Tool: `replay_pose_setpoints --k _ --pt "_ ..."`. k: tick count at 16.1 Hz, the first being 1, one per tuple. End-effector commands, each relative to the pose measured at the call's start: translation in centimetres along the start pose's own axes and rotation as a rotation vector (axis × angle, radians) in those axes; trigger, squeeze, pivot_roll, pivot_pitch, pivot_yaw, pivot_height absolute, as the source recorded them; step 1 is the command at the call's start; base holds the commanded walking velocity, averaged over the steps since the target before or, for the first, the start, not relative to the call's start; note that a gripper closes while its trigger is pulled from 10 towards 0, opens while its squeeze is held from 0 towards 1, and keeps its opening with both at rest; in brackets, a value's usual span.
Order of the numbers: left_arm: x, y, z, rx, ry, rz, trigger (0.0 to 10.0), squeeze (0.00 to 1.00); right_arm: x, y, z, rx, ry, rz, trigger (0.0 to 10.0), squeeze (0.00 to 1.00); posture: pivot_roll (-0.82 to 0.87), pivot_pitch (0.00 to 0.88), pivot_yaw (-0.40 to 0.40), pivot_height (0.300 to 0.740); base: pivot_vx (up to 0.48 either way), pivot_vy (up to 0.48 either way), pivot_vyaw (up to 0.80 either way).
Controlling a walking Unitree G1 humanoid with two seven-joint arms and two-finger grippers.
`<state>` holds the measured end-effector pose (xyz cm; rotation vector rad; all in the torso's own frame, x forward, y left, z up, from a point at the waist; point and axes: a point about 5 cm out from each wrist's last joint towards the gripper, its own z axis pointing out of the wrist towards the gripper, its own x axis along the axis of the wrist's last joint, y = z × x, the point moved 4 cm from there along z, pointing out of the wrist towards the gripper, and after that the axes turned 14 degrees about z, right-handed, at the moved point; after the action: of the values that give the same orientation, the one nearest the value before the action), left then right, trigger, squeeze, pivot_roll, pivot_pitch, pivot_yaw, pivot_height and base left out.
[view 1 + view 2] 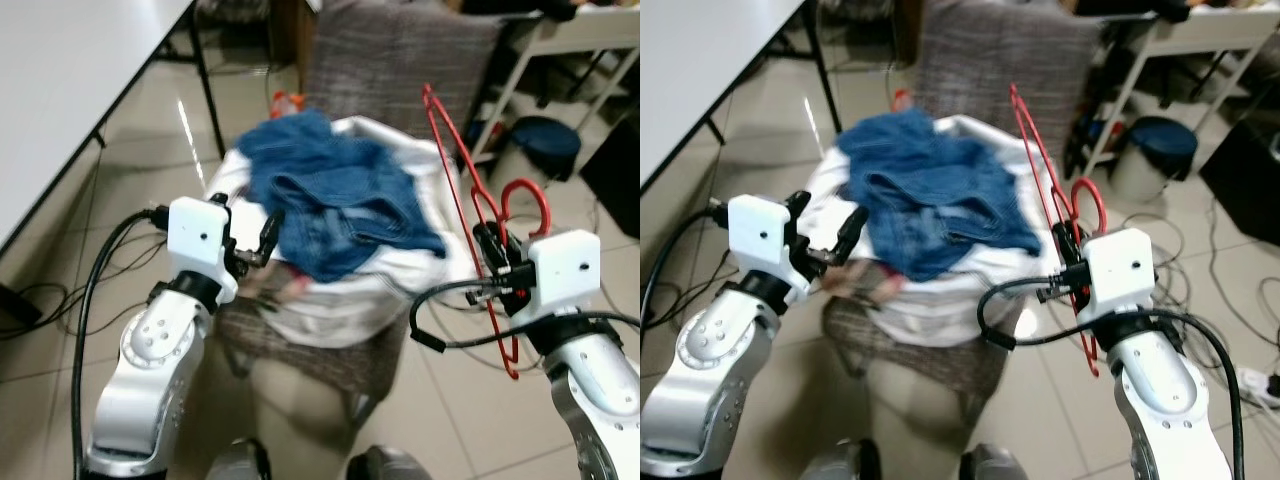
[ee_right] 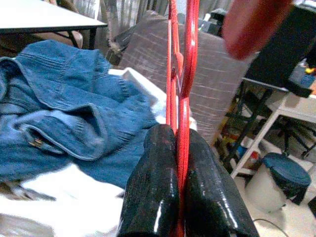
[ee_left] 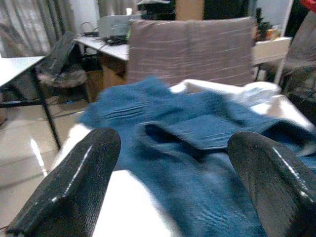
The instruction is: Hang hanger
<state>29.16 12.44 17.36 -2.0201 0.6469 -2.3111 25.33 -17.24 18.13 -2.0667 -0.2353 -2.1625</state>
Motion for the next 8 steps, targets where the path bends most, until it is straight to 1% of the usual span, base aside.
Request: replay_pose_setpoints --k 1,3,4,5,6,7,8 --pt "0.0 0.0 0.0 0.002 0.003 0.015 10.0 0.00 0.3 -0.2 0.1 0.017 0.004 0.002 10.0 0.00 -0.16 0.085 -0.016 0.740 0.000 -0.480 0.00" --pt "0.0 -0.1 0.0 0.001 0.009 0.031 10.0 0.00 0.0 -0.6 0.2 0.033 -0.005 0.007 10.0 0.00 -0.16 0.089 -0.019 0.740 0.000 -0.480 0.00" --pt "-0.1 -0.2 0.0 0.000 0.004 -0.007 10.0 0.00 -0.1 -0.7 0.2 0.033 -0.008 0.014 10.0 0.00 -0.15 0.088 -0.019 0.740 0.000 0.266 0.00" --pt "-0.3 -0.3 0.3 0.000 -0.008 -0.042 10.0 0.00 -0.2 -0.7 0.3 0.029 -0.008 0.023 10.0 0.00 -0.15 0.084 -0.012 0.740 0.000 0.480 0.00" --pt "-0.3 -0.4 0.5 0.000 -0.009 -0.042 10.0 0.00 -0.3 -0.7 0.3 0.026 -0.008 0.027 10.0 0.00 -0.15 0.084 -0.012 0.740 0.000 0.480 0.00" --pt "-0.1 -0.7 1.1 0.003 -0.009 -0.027 10.0 0.00 -0.3 -0.5 0.6 0.003 -0.007 0.068 10.0 0.00 -0.15 0.082 -0.007 0.740 0.000 0.480 0.00" --pt "0.0 -0.8 1.5 0.005 0.002 -0.017 10.0 0.00 -0.3 -0.4 0.7 -0.004 -0.006 0.086 10.0 0.00 -0.15 0.078 -0.001 0.740 0.000 0.480 -0.80"
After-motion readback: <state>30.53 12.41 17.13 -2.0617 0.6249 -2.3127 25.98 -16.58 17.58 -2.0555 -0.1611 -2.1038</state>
